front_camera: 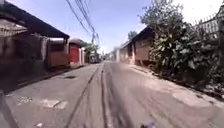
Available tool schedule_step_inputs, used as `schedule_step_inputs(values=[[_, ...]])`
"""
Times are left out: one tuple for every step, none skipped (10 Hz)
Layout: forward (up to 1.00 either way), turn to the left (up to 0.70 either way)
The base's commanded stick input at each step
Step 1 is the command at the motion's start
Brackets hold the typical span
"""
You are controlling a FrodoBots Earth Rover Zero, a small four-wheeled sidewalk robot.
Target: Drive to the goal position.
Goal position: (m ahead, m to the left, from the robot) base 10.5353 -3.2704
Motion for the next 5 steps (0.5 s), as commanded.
schedule_step_inputs(values=[[1.00,0.00],[1.00,0.00],[1.00,0.00],[1.00,0.00],[1.00,0.00]])
